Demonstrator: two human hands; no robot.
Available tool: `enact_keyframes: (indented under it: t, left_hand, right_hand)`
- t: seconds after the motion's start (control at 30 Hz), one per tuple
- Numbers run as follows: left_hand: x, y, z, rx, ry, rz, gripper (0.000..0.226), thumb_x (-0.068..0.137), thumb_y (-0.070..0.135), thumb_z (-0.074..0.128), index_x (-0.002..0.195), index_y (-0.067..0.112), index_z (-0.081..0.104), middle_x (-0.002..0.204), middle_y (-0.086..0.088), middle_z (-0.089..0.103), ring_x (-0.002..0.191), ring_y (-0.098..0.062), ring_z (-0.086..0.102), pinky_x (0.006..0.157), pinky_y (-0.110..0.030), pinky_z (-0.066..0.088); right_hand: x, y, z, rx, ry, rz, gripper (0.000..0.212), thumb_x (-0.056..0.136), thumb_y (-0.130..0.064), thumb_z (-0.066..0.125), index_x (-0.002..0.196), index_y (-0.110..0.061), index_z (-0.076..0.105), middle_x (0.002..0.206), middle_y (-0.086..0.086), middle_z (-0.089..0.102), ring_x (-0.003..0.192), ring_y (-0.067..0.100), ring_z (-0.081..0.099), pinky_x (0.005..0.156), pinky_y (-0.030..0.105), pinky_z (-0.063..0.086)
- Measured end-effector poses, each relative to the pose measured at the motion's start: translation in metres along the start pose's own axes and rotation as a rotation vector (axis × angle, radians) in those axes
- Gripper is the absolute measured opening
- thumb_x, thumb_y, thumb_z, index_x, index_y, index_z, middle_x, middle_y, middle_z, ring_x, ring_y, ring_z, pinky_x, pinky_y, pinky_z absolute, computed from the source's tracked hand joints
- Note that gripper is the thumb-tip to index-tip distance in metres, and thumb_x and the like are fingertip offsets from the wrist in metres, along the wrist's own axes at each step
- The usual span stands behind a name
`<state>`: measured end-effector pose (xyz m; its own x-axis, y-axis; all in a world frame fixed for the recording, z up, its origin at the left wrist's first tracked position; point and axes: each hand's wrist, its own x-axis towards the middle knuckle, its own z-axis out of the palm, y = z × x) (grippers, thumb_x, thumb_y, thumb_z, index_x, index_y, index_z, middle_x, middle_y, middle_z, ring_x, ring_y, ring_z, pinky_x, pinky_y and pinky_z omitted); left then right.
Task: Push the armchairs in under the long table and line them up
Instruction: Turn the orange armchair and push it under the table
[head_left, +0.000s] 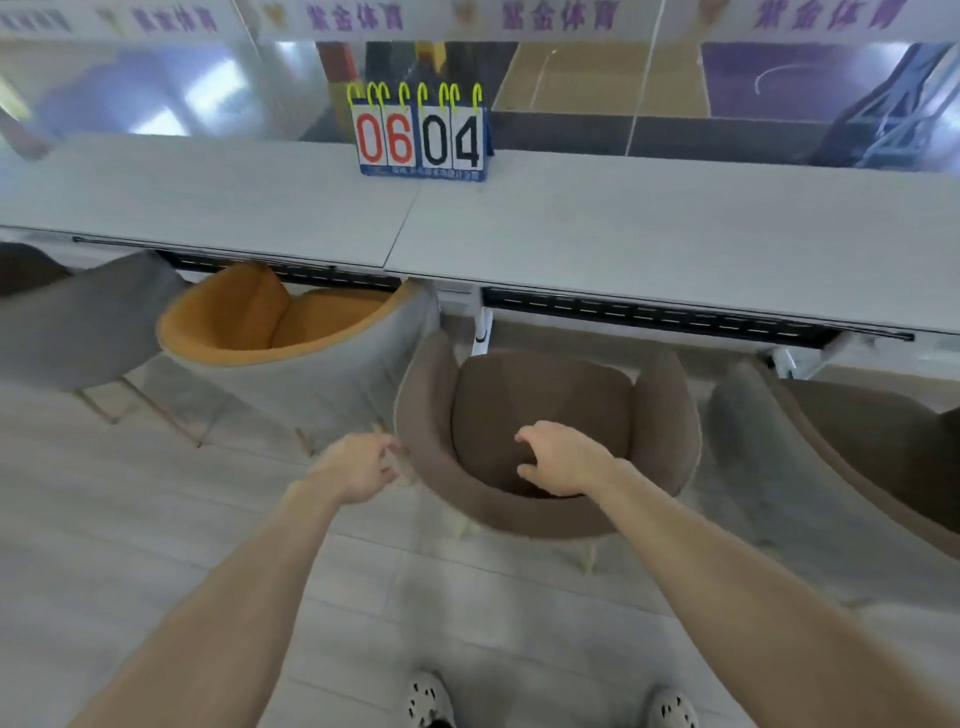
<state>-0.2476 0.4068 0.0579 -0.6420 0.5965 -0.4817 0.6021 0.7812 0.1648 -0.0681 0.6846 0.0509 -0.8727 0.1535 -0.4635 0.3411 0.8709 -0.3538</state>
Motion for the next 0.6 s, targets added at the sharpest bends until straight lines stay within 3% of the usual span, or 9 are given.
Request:
enact_keyframes:
  t: [0.2,0.4,0.6]
  left_hand:
    - [-0.016,-0.131,-0.036,-0.034,0.0,-0.031,0.046,0.101,0.042,0.068,0.142,0.022,0.064,0.141,-0.002,0.069,0.127,-0.026,0.064,0.107,-0.041,0.051]
    - [0.005,-0.223,-0.064,-0.068,0.019,-0.087,0.04,0.098,0.041,0.069,0.136,0.03,0.065,0.142,-0.002,0.068,0.128,-0.027,0.063,0.105,-0.044,0.054]
    - [0.056,-0.303,-0.109,-0.031,0.079,-0.115,0.065,0.094,0.044,0.076,0.153,0.033,0.05,0.151,0.002,0.057,0.134,-0.026,0.057,0.102,-0.046,0.055]
  right_hand:
    - [0.075,-0.137,0.009,0.001,0.02,-0.036,0.057,0.102,-0.043,0.065,0.149,-0.015,0.052,0.145,0.012,0.057,0.132,0.034,0.058,0.109,0.047,0.049]
    - [0.149,-0.225,0.013,0.015,0.026,-0.06,0.054,0.1,-0.041,0.067,0.144,-0.012,0.054,0.139,0.014,0.058,0.131,0.036,0.058,0.107,0.048,0.049]
    - [0.245,-0.288,0.001,0.009,0.051,-0.096,0.068,0.1,-0.046,0.069,0.154,-0.012,0.046,0.15,0.01,0.051,0.138,0.032,0.052,0.11,0.049,0.049]
